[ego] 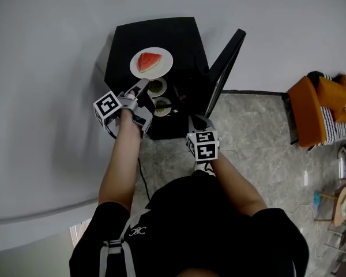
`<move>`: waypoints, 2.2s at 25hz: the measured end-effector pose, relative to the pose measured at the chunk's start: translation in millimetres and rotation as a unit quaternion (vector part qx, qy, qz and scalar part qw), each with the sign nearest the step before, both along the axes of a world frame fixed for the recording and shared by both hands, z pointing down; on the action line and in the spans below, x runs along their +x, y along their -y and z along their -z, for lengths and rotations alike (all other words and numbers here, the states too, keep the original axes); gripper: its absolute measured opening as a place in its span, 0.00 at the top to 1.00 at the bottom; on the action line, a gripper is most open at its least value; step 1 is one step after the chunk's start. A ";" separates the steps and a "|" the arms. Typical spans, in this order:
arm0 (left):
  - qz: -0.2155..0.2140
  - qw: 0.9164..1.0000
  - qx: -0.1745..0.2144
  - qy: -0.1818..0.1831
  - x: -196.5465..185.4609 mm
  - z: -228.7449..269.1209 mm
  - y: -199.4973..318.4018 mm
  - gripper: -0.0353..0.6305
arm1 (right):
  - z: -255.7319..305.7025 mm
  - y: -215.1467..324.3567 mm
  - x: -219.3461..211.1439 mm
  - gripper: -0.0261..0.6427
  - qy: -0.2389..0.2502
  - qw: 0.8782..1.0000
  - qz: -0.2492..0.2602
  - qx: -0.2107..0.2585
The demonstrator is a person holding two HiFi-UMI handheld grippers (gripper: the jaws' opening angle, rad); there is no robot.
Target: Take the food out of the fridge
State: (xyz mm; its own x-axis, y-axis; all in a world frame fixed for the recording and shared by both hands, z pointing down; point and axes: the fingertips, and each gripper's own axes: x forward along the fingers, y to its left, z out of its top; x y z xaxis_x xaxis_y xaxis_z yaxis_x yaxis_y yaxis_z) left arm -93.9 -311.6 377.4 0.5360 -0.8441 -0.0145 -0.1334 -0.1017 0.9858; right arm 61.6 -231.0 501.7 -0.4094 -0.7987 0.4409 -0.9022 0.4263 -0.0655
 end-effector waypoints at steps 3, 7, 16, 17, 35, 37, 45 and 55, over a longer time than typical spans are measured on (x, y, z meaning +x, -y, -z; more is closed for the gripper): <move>0.002 1.000 -0.005 -0.006 0.6 0.9 2.4 0.94 | 1.9 2.1 2.4 0.97 0.001 1.000 -0.003 0.002; 0.008 1.000 0.001 -0.004 -2.3 1.2 -1.6 0.93 | 4.2 2.0 3.8 0.97 0.002 1.000 -0.007 0.004; 0.011 0.990 0.053 0.129 -6.4 1.8 -14.8 0.94 | 6.0 3.2 -3.5 0.98 0.006 1.000 -0.001 0.002; 0.009 0.991 0.053 0.121 -5.8 1.8 -14.5 0.94 | 5.6 1.4 -5.4 0.97 0.006 1.000 0.000 0.002; 0.046 0.956 0.101 0.270 -19.1 12.4 -19.0 0.81 | 3.0 -8.8 -4.5 0.97 0.009 1.000 -0.007 0.001; 0.064 0.930 0.111 0.344 -26.3 11.2 -27.5 0.94 | 3.6 -9.5 -7.6 0.98 0.010 1.000 -0.005 0.002; 0.066 0.834 0.165 0.522 -22.8 -5.7 -70.2 0.95 | 9.6 -22.2 -23.1 0.98 0.017 1.000 0.005 0.009; 0.023 0.812 0.172 0.558 2.0 -53.5 -122.7 0.95 | 32.1 -42.2 -41.4 0.97 0.034 0.999 0.011 0.036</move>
State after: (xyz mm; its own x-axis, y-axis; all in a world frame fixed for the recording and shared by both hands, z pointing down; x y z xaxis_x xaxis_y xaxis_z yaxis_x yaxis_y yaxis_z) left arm -91.9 -188.9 430.9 0.3455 -0.9122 0.2201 -0.9350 -0.3148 0.1632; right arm 20.2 -188.8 469.5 -0.4538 -0.8184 0.3524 -0.8874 0.4511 -0.0951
